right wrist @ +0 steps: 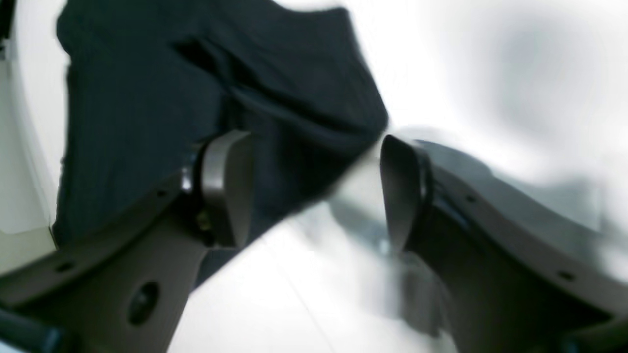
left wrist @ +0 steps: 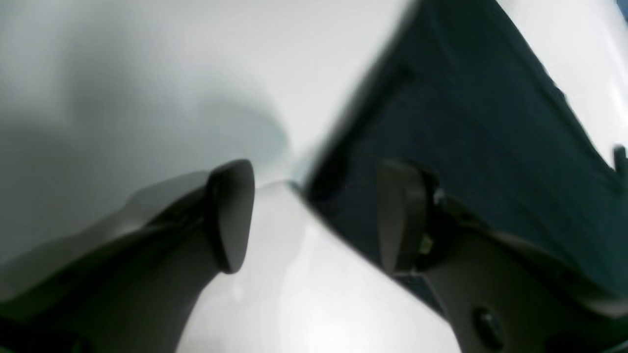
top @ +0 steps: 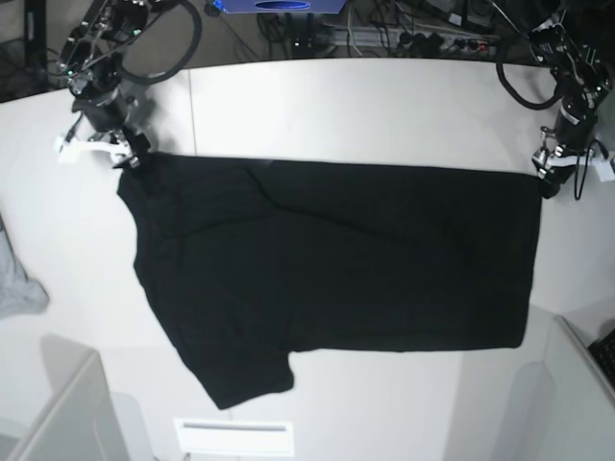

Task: Fold the T-shirt properly
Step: 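Drag the shirt across the table toward the arms with both grippers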

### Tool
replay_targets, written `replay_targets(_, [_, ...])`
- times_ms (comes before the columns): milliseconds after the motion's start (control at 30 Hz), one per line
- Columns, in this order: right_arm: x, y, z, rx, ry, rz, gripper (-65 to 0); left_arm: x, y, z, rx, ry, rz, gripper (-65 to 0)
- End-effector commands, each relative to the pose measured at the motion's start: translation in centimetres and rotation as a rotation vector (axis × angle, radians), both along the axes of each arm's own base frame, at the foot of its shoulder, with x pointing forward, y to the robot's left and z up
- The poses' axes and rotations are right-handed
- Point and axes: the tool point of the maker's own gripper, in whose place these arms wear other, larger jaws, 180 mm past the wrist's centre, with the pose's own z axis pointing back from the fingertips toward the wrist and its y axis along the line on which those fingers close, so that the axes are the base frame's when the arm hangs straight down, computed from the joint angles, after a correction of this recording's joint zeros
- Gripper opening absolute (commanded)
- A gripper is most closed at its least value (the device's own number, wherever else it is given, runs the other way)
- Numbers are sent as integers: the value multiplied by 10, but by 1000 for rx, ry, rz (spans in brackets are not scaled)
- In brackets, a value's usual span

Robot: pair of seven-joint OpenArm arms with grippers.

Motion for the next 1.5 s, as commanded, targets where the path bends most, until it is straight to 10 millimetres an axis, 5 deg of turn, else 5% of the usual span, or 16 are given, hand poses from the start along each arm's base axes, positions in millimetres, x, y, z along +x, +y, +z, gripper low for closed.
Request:
replay_targets(0, [11, -6, 9, -12, -43, -6, -269, 5, 8, 9, 22, -26, 1, -275])
replay_targets(200, [10, 0, -12, 32, 2, -6, -269, 18, -1, -11, -49, -13, 10, -275])
replay_targets(633, [7, -8, -21, 29, 36, 4, -273, 33, -19, -29, -107, 12, -24, -280])
replay_targets(700, [5, -9, -24, 31, 44, 4, -273, 30, -21, -35, -120, 25, -20, -313])
replay_targets(767, [5, -9, -25, 32, 47, 4, -275, 28, -21, -38, -127, 33, -17, -416])
replay_targets(900, [5, -9, -25, 31, 47, 3, -369, 28, -21, -38, -127, 33, -17, -650])
replay_targets(1167, [11, -12, -20, 24, 28, 2, -650, 26, -8, -30, -87, 37, -25, -650])
replay_targets(1467, [-1, -21, -23, 7, 53, -1, -650, 6, 5, -24, -25, 76, -44, -650])
